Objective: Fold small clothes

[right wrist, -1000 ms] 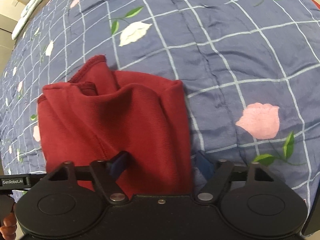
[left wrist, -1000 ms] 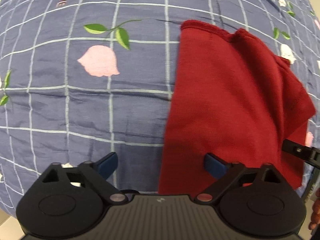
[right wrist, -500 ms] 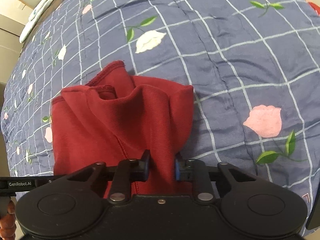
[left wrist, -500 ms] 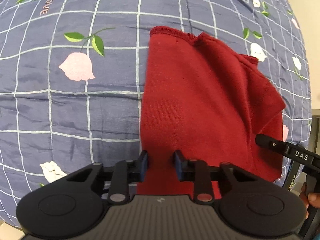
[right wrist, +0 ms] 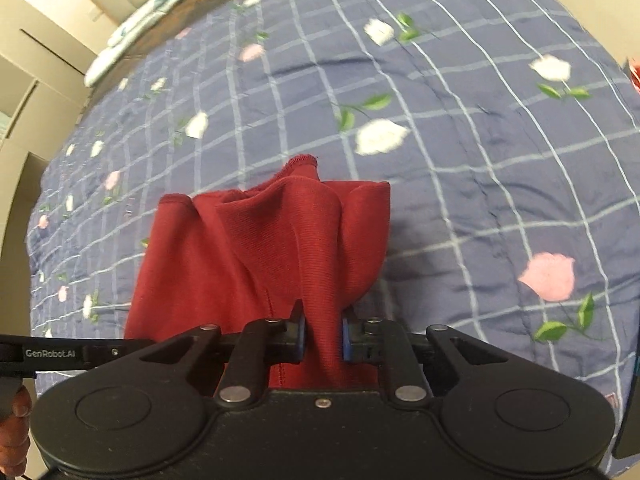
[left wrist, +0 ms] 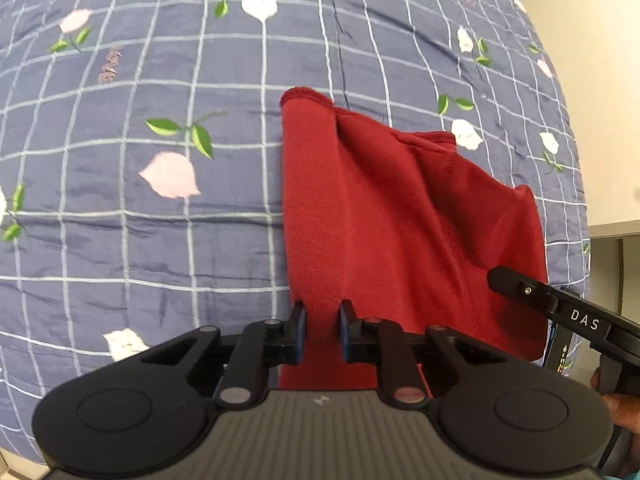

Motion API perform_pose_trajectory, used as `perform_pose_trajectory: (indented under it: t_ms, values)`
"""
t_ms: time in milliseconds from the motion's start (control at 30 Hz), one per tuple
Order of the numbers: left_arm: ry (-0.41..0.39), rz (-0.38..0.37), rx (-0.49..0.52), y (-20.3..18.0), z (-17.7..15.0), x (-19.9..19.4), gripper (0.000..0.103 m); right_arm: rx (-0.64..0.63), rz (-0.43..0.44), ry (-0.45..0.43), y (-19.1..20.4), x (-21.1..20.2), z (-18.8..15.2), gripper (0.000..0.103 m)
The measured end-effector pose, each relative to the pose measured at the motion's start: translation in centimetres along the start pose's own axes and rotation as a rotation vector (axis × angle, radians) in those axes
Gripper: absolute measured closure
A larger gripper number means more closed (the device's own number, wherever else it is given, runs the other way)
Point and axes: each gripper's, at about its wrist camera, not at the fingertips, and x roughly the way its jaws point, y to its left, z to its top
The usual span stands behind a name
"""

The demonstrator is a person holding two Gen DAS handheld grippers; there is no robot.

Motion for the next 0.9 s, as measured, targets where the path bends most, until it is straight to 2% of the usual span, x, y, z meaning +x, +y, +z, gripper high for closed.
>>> perform_pose_trajectory:
  t_ms: [233,533,733,900]
  values:
    - [-0.076,0.018,-0.036,3.6,0.0,-4.1,0.086,-0.038,0.058,-0.047,5.1,0.0,0.3,0.086]
    - [-0.135,0.088,-0.099,10.4,0.3,-7.3,0.086,-0.135,0.109,-0.012,12.9,3.1,0.1,0.086]
    - [-0.105,0.089,-0.161,14.4,-0.2,-5.6,0.086,-0.13,0.049,0.063,15.1,6.4,-0.6,0.085]
    - [-0.044,0.084,-0.187,16.0,-0.9,-2.9,0.085,-0.139,-0.025,0.119,14.8,8.5,-2.0,0.084]
